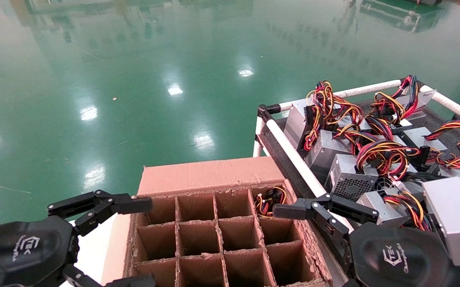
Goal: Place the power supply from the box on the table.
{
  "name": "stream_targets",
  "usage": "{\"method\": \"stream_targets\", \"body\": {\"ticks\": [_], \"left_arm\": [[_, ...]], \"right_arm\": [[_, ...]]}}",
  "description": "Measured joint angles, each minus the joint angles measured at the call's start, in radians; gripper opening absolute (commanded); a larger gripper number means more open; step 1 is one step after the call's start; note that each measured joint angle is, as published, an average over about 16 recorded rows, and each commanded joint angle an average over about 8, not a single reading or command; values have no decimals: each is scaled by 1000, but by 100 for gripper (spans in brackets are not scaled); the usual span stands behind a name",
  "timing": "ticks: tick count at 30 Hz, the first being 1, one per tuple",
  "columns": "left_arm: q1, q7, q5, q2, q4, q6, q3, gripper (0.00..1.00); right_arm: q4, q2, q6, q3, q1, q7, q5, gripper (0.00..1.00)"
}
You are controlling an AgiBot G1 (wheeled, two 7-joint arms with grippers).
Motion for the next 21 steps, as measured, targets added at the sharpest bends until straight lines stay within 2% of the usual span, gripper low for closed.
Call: {"method": "stream_targets", "body": {"ticks": [21], "left_arm": [[0, 0, 0, 0, 0, 0, 0, 0]], "right_arm": [[0, 0, 0, 0, 0, 0, 0, 100]]}}
